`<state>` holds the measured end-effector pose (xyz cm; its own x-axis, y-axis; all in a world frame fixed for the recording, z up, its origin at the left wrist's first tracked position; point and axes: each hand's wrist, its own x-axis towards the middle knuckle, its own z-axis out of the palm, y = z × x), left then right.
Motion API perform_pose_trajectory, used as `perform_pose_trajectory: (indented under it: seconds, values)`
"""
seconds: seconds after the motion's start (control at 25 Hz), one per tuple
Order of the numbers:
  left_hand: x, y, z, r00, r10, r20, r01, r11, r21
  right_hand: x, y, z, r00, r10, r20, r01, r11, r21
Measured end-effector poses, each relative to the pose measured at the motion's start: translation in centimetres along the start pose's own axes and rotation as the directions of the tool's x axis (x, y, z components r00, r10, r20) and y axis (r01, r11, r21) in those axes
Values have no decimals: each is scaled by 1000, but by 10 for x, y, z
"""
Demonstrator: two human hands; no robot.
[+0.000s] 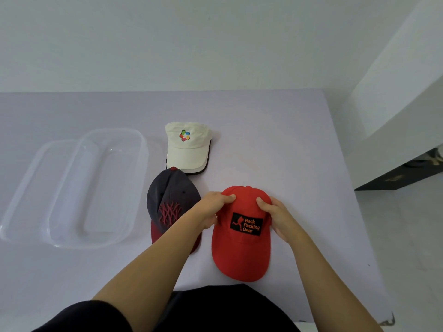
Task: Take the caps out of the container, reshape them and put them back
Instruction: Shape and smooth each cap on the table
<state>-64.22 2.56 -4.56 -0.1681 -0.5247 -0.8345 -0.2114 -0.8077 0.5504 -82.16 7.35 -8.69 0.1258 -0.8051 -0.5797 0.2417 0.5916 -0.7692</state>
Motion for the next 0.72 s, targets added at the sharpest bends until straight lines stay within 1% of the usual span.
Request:
perform_pose_trajectory:
  seconds: [0.16,0.24,0.32,0.36,0.4,0.48,0.52,0.56,0.6,0.64,0.68,0.72]
  values:
    - [-5,-2,-3,996,51,74,-51,999,-1,-1,-2,-3,995,20,98,-21,1000,14]
    - [-8,-2,-5,989,87,123,-87,996,-6,-3,-5,-2,993,-3,121,-2,999,43]
    - [-6,-4,-5,979,145,143,-141,989,-33,-4,-8,1,997,-37,69,35,999,28]
    - [-4,-7,-4,973,187,133,-184,982,-32,-3,-9,4,998,-68,-2,68,998,-15]
    - [-2,-9,-1,966,236,105,-236,972,-13,-3,-11,8,988,-117,-100,109,990,-87]
    - [-3,-11,8,943,333,-8,-331,941,69,-2,-14,19,920,-249,-303,177,953,-244]
    - [-6,-11,13,923,376,-85,-364,923,125,-1,-16,25,882,-303,-361,204,936,-288]
    - [-9,-11,18,888,427,-170,-395,898,193,-2,-17,30,854,-343,-390,228,923,-310]
    - [-12,-11,21,837,484,-255,-424,868,257,-1,-16,34,836,-365,-410,244,916,-317]
    - [-14,-11,25,788,527,-318,-452,846,281,-1,-16,36,824,-366,-433,252,920,-299]
    - [-15,-12,28,759,545,-357,-476,838,267,0,-17,36,815,-347,-465,250,933,-258]
    - [-17,-13,30,748,548,-375,-493,837,238,1,-20,36,809,-318,-494,246,947,-208]
